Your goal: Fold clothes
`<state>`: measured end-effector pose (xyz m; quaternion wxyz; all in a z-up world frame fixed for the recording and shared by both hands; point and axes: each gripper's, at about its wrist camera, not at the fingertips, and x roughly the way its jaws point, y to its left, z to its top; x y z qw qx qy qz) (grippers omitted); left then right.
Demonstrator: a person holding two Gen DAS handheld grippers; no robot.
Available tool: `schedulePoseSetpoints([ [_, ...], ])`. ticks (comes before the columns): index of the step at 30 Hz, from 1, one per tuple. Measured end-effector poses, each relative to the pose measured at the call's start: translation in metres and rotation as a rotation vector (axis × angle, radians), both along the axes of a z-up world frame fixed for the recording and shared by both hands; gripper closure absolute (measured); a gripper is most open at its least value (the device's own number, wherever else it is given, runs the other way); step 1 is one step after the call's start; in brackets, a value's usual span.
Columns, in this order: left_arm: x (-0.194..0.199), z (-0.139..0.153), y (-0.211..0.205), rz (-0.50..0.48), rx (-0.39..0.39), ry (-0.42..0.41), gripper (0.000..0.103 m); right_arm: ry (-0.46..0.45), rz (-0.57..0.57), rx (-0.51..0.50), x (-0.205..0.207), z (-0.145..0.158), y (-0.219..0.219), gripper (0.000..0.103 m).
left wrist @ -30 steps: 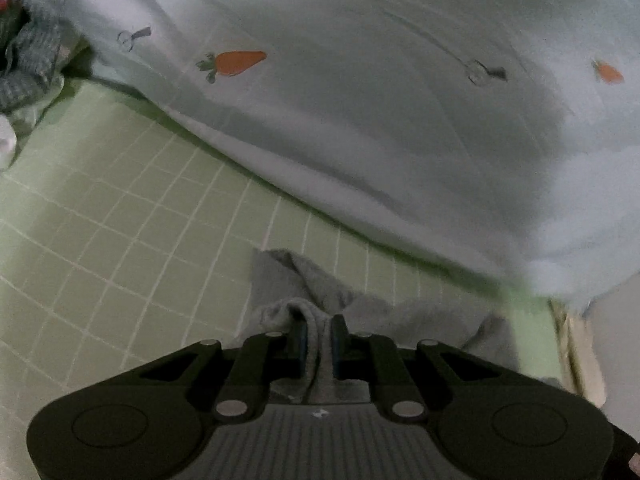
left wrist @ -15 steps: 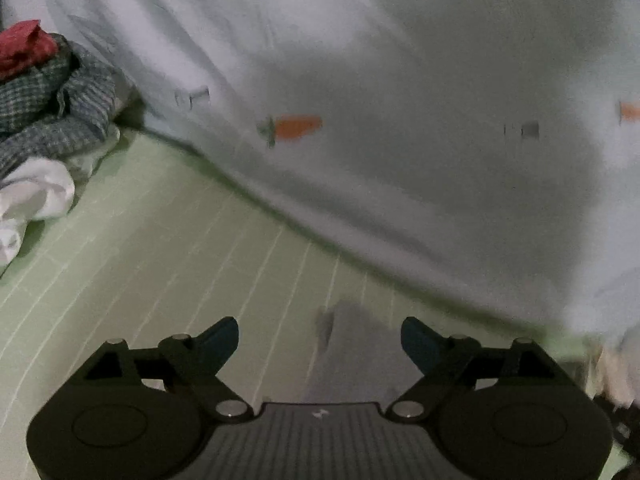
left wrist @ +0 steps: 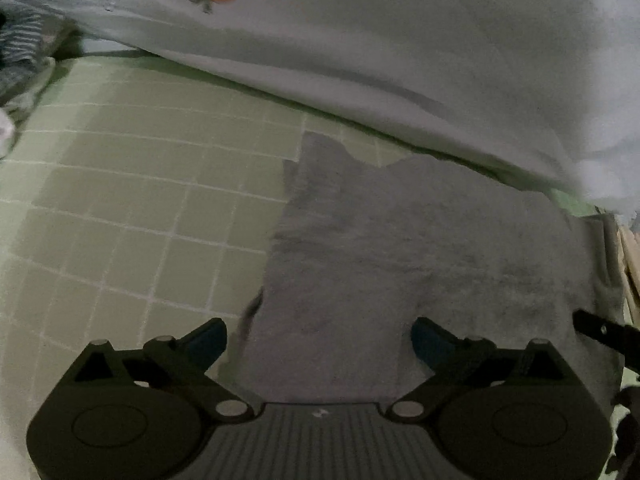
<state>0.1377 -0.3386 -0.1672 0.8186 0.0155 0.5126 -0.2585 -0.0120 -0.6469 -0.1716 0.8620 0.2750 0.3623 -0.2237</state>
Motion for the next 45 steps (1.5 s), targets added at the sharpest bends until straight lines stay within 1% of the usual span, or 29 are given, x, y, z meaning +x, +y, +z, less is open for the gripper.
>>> schedulePoseSetpoints([
  [4, 0.013, -0.007, -0.009, -0.029, -0.027, 0.008, 0.002, -0.011, 0.022, 0.076, 0.017, -0.010, -0.012, 0.000],
  [6, 0.018, -0.010, -0.014, -0.056, -0.040, 0.007, 0.000, -0.005, 0.053, 0.066, 0.027, -0.010, -0.013, 0.000],
  [8, 0.023, -0.013, -0.019, -0.083, -0.052, 0.006, 0.000, 0.008, 0.088, 0.055, 0.037, -0.010, -0.014, 0.000],
  [11, 0.026, -0.016, -0.024, -0.112, -0.077, 0.003, 0.001, -0.001, 0.109, 0.081, 0.042, -0.008, -0.014, 0.000],
  [13, 0.025, -0.017, -0.026, -0.122, -0.097, 0.001, 0.001, -0.053, 0.099, 0.155, 0.043, -0.009, -0.016, 0.000],
  [15, 0.021, -0.016, -0.029, -0.138, -0.107, 0.008, 0.003, -0.091, 0.095, 0.197, 0.044, -0.010, -0.008, 0.000],
  [16, 0.019, -0.016, -0.031, -0.145, -0.114, 0.012, 0.005, -0.109, 0.093, 0.218, 0.045, -0.011, -0.004, 0.000],
  [17, 0.017, -0.016, -0.033, -0.146, -0.127, 0.021, 0.015, -0.118, 0.089, 0.236, 0.044, -0.011, 0.000, 0.001],
  [18, 0.014, -0.015, -0.032, -0.139, -0.148, 0.038, 0.031, -0.126, 0.084, 0.254, 0.044, -0.010, 0.005, 0.010],
  [19, 0.011, -0.015, -0.030, -0.128, -0.168, 0.057, 0.035, -0.135, 0.080, 0.273, 0.043, -0.010, 0.009, 0.023],
  [20, 0.008, -0.015, -0.026, -0.108, -0.183, 0.074, 0.044, -0.143, 0.075, 0.291, 0.042, -0.010, 0.013, 0.030],
  [21, 0.003, -0.014, -0.021, -0.092, -0.186, 0.077, 0.049, -0.162, 0.064, 0.310, 0.037, -0.008, 0.018, 0.038],
  [22, -0.001, -0.012, -0.016, -0.087, -0.192, 0.080, 0.055, -0.181, 0.052, 0.328, 0.032, -0.006, 0.023, 0.041],
  [23, -0.006, -0.009, -0.011, -0.087, -0.204, 0.092, 0.061, -0.190, 0.054, 0.327, 0.026, -0.001, 0.031, 0.042],
  [24, -0.013, -0.005, -0.005, -0.086, -0.216, 0.106, 0.063, -0.191, 0.058, 0.323, 0.024, 0.002, 0.037, 0.044],
  [25, -0.021, -0.002, 0.001, -0.090, -0.225, 0.115, 0.064, -0.194, 0.065, 0.317, 0.018, 0.008, 0.045, 0.045],
  [29, -0.062, 0.014, 0.019, -0.150, -0.213, 0.097, 0.065, -0.205, 0.106, 0.299, -0.014, 0.027, 0.077, 0.047],
  [33, -0.090, 0.021, 0.040, -0.190, -0.222, 0.101, 0.065, -0.214, 0.071, 0.287, -0.051, 0.039, 0.109, 0.049],
  [36, -0.103, 0.028, 0.054, -0.227, -0.239, 0.105, 0.065, -0.240, 0.008, 0.319, -0.087, 0.036, 0.120, 0.049],
  [38, -0.111, 0.031, 0.062, -0.260, -0.247, 0.103, 0.066, -0.252, -0.029, 0.321, -0.104, 0.037, 0.128, 0.049],
  [42, -0.125, 0.036, 0.071, -0.335, -0.259, 0.106, 0.066, -0.272, -0.109, 0.300, -0.136, 0.045, 0.156, 0.049],
  [45, -0.140, 0.035, 0.070, -0.401, -0.256, 0.118, 0.066, -0.267, -0.172, 0.289, -0.159, 0.047, 0.173, 0.049],
])
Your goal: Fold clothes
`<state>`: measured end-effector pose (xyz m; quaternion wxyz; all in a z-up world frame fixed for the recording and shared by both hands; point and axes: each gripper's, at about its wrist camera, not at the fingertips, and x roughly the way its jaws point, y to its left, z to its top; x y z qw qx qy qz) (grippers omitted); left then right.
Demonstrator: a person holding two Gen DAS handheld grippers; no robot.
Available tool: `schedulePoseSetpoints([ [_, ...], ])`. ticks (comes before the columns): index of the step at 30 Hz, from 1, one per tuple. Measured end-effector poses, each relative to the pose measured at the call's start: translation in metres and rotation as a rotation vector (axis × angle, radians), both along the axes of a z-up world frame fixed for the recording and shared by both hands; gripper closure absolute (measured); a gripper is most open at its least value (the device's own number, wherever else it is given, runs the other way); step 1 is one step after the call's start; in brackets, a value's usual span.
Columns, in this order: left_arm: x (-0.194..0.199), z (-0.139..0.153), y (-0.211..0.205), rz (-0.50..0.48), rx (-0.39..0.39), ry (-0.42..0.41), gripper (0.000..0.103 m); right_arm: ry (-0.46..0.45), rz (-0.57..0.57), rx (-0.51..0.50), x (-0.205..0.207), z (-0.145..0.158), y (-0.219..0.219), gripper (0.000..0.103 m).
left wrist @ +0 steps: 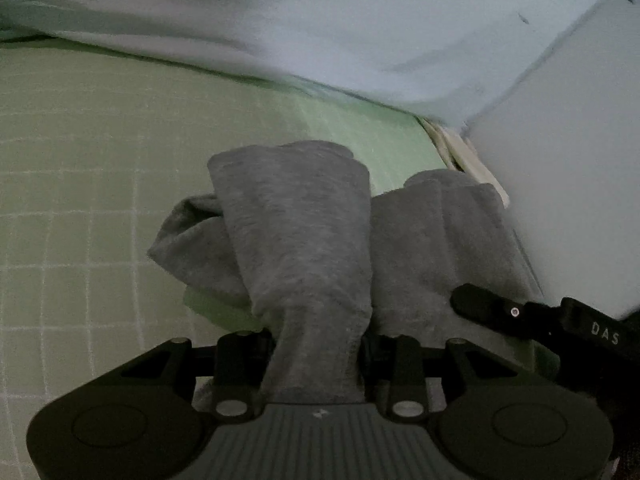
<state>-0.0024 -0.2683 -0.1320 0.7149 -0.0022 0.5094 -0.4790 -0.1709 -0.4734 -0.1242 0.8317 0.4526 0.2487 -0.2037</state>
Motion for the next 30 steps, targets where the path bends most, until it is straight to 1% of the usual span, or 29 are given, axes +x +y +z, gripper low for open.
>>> schedulePoseSetpoints([
  [4, -0.027, -0.006, -0.004, -0.080, -0.007, 0.018, 0.066, 0.021, -0.080, 0.010, -0.038, 0.002, 0.017, 0.050],
  [7, -0.048, -0.010, -0.017, -0.096, -0.007, 0.028, 0.066, 0.023, -0.135, 0.021, -0.066, -0.001, 0.016, 0.049],
  [9, -0.062, -0.009, -0.032, -0.096, 0.002, 0.003, 0.066, 0.019, -0.163, 0.033, -0.082, -0.006, 0.009, 0.050],
  [12, -0.082, -0.005, -0.058, -0.083, 0.010, -0.030, 0.066, -0.006, -0.143, 0.042, -0.100, -0.012, -0.017, 0.050],
  [14, -0.093, -0.005, -0.079, -0.049, 0.002, -0.024, 0.066, -0.024, -0.123, 0.043, -0.111, -0.014, -0.035, 0.050],
  [17, -0.125, -0.003, -0.115, 0.000, -0.016, -0.027, 0.066, -0.051, -0.081, 0.041, -0.137, -0.012, -0.082, 0.050],
  [21, -0.163, 0.004, -0.166, 0.041, -0.049, -0.070, 0.066, -0.087, 0.004, -0.006, -0.163, -0.001, -0.142, 0.049],
  [23, -0.171, 0.010, -0.185, 0.068, -0.066, -0.056, 0.066, -0.102, 0.020, -0.022, -0.177, 0.007, -0.172, 0.049],
  [25, -0.177, 0.017, -0.204, 0.082, -0.081, -0.053, 0.066, -0.122, 0.020, -0.015, -0.189, 0.014, -0.194, 0.050],
  [30, -0.180, 0.038, -0.258, 0.064, -0.125, -0.085, 0.066, -0.185, 0.025, -0.023, -0.210, 0.030, -0.251, 0.050],
])
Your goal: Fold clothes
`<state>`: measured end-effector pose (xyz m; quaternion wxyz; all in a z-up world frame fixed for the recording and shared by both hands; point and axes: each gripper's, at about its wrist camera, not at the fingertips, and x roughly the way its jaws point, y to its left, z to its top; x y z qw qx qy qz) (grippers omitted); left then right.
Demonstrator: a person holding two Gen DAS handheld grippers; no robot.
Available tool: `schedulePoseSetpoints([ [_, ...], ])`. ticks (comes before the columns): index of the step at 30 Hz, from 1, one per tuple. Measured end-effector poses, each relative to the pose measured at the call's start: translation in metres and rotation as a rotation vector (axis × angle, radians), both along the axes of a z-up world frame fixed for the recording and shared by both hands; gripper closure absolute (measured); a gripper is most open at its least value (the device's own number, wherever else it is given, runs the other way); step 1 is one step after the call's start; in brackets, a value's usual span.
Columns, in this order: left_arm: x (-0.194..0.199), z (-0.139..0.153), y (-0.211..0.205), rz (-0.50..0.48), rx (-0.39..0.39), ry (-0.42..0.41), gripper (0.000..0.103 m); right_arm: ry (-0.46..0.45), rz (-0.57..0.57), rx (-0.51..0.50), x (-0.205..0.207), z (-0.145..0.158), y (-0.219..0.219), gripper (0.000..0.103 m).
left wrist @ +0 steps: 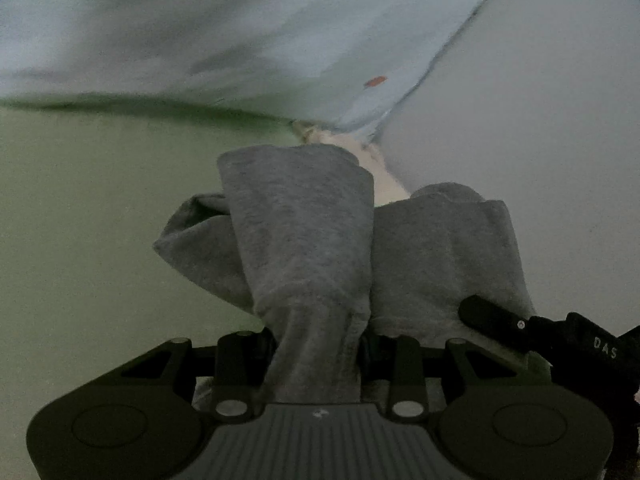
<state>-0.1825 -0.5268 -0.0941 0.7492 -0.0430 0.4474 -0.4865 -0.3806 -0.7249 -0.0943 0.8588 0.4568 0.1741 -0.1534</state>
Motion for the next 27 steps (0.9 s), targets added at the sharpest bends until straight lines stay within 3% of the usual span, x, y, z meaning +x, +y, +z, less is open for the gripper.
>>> schedulePoseSetpoints([
  [6, 0.021, 0.024, -0.072, -0.021, -0.023, -0.057, 0.066, -0.074, -0.010, -0.017, 0.000, 0.016, -0.070, 0.050],
  [11, 0.055, 0.042, -0.127, -0.025, -0.072, -0.075, 0.066, -0.127, 0.012, -0.072, 0.024, 0.033, -0.128, 0.050],
  [18, 0.129, 0.038, -0.232, -0.017, -0.122, -0.065, 0.066, -0.114, 0.076, -0.284, 0.091, 0.062, -0.241, 0.050],
  [21, 0.158, 0.021, -0.267, 0.006, -0.114, -0.054, 0.064, -0.031, 0.108, -0.420, 0.130, 0.065, -0.276, 0.050],
  [25, 0.181, -0.030, -0.295, 0.099, 0.037, -0.064, 0.059, 0.233, 0.090, -0.664, 0.187, 0.047, -0.300, 0.032],
  [27, 0.186, -0.053, -0.294, 0.139, 0.094, -0.058, 0.050, 0.325, 0.062, -0.805, 0.203, 0.030, -0.296, 0.032],
])
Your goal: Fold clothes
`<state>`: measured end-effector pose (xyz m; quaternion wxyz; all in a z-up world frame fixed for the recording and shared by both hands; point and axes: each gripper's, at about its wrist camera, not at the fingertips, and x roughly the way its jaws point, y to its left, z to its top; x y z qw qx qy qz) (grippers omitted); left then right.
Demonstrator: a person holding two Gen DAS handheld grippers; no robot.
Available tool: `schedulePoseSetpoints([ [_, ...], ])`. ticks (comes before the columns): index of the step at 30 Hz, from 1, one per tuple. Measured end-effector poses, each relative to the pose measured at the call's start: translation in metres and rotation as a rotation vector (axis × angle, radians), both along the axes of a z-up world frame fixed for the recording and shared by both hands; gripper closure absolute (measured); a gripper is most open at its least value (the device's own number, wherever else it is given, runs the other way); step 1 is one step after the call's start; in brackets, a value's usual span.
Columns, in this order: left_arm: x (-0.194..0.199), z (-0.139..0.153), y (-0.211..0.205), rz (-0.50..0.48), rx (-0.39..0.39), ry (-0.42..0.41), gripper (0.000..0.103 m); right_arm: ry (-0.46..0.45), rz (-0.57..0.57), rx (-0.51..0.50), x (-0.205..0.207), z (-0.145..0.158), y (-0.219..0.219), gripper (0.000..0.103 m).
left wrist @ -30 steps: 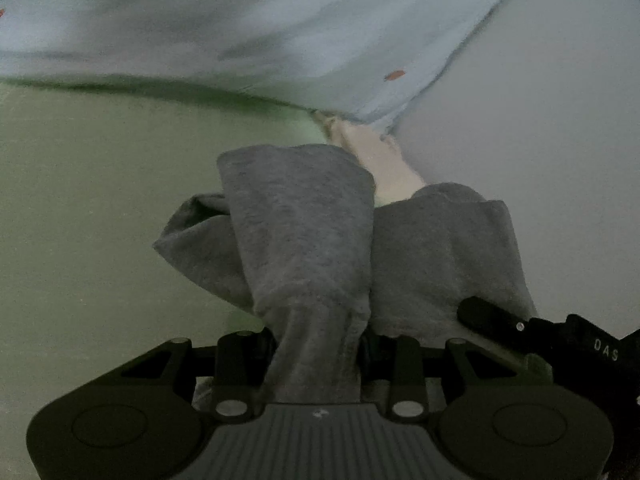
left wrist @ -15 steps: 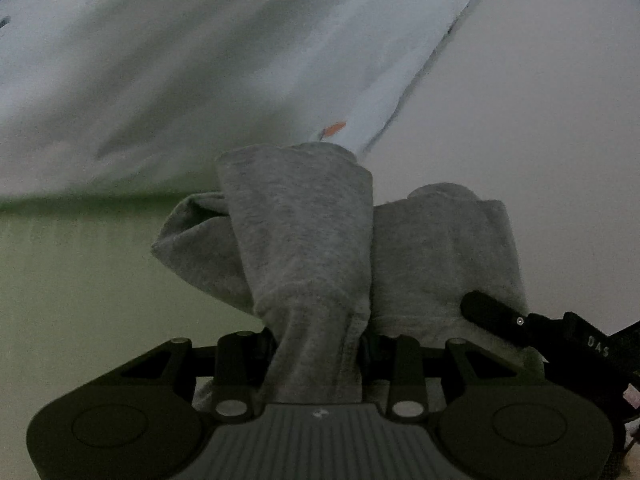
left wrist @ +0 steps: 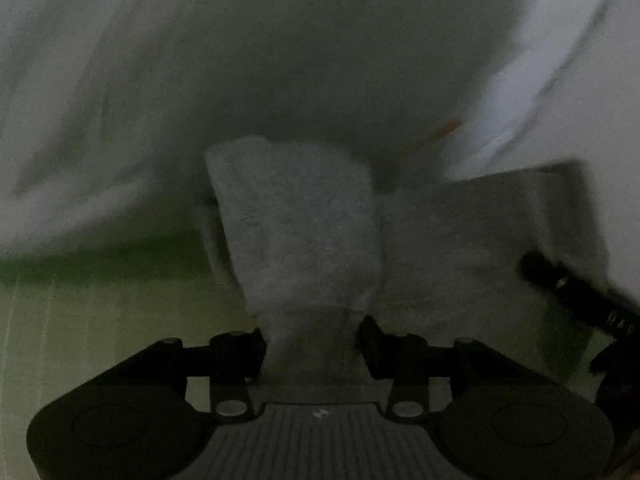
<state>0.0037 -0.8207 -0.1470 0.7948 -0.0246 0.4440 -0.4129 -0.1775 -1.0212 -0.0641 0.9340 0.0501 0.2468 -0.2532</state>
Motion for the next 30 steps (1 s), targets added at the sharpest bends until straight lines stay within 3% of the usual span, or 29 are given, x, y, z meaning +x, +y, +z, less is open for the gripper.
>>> schedulePoseSetpoints([
  [2, 0.000, -0.012, 0.005, 0.034, 0.031, -0.016, 0.040, 0.028, -0.034, -0.134, 0.004, -0.012, 0.012, 0.020],
  [5, 0.001, -0.023, 0.013, 0.071, 0.056, -0.042, 0.030, 0.040, -0.052, -0.263, 0.004, -0.028, 0.028, 0.019],
  [8, 0.001, -0.028, 0.018, 0.092, 0.056, -0.064, 0.021, 0.015, -0.006, -0.206, 0.005, -0.045, 0.037, 0.026],
  [11, -0.002, -0.026, 0.006, 0.083, 0.067, -0.096, 0.016, 0.089, 0.010, -0.064, 0.015, -0.071, 0.025, 0.032],
  [12, 0.001, -0.027, 0.009, 0.084, 0.070, -0.091, 0.014, 0.107, -0.024, -0.006, 0.016, -0.081, 0.015, 0.026],
  [13, 0.005, -0.027, 0.011, 0.087, 0.074, -0.082, 0.013, 0.088, -0.057, 0.038, 0.015, -0.085, 0.007, 0.014],
  [15, 0.013, -0.027, 0.017, 0.102, 0.082, -0.059, 0.013, 0.057, -0.112, 0.139, 0.011, -0.089, -0.009, 0.009],
  [17, 0.011, -0.020, 0.027, 0.114, 0.095, -0.073, 0.013, 0.072, -0.136, 0.133, 0.008, -0.083, -0.003, 0.010],
  [21, -0.016, 0.009, 0.047, 0.075, 0.090, -0.211, 0.013, 0.090, -0.184, 0.102, -0.006, -0.067, 0.019, 0.009],
  [22, -0.026, 0.019, 0.055, 0.051, 0.076, -0.238, 0.012, 0.070, -0.174, 0.108, -0.013, -0.059, 0.027, 0.008],
  [24, -0.050, 0.042, 0.074, 0.014, 0.046, -0.293, 0.000, 0.024, -0.154, 0.119, -0.032, -0.043, 0.047, 0.003],
  [30, -0.137, 0.104, 0.147, 0.019, -0.028, -0.437, 0.000, -0.096, -0.191, 0.114, -0.109, 0.001, 0.137, 0.000],
])
